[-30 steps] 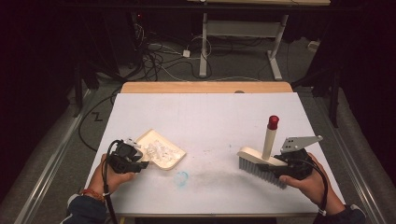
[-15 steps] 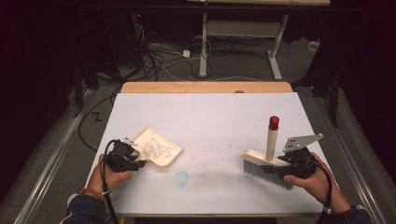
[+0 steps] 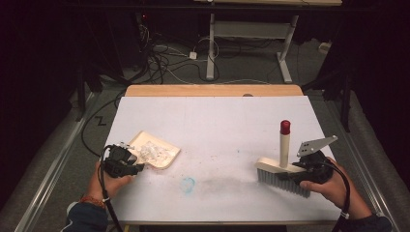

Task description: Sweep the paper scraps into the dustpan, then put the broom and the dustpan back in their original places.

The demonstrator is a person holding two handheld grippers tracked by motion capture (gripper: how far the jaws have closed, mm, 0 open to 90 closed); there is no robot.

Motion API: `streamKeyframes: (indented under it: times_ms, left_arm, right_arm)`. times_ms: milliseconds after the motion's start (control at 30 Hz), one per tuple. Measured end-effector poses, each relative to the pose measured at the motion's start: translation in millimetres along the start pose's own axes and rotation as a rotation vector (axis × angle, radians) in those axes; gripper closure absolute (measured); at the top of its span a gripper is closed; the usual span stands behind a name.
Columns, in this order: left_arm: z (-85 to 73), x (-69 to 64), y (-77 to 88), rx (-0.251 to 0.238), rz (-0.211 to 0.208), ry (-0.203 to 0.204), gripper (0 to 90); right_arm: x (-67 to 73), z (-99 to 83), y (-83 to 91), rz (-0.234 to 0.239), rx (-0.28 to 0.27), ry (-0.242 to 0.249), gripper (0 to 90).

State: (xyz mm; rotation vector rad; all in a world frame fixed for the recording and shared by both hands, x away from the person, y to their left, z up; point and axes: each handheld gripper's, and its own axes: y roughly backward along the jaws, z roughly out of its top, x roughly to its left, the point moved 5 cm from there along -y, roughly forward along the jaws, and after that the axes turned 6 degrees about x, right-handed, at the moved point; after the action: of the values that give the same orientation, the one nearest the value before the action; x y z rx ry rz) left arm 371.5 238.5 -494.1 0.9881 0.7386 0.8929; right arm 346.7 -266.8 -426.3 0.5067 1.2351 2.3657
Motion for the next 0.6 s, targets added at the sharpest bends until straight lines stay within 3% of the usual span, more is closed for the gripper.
streamKeyframes:
  times_ms: [133,267,433,600]
  left_arm:
    - [3.2,2.8,-1.0,-0.011,0.008,0.012,62.4]
    - [3.7,7.0,-1.4,-0.025,0.015,0.040,62.3]
    - [1.7,10.2,-4.4,-0.018,0.020,0.052,62.0]
    - [2.2,7.9,-3.8,-0.031,0.023,0.072,61.5]
  right_arm:
    - [-0.8,-0.7,6.0,-0.018,-0.019,0.008,67.7]
    - [-1.9,-3.7,10.6,0.014,-0.022,0.006,67.6]
    - [-6.1,-5.1,6.8,0.032,0.031,0.016,67.7]
    - [-14.6,-7.2,0.8,0.085,0.067,-0.006,67.6]
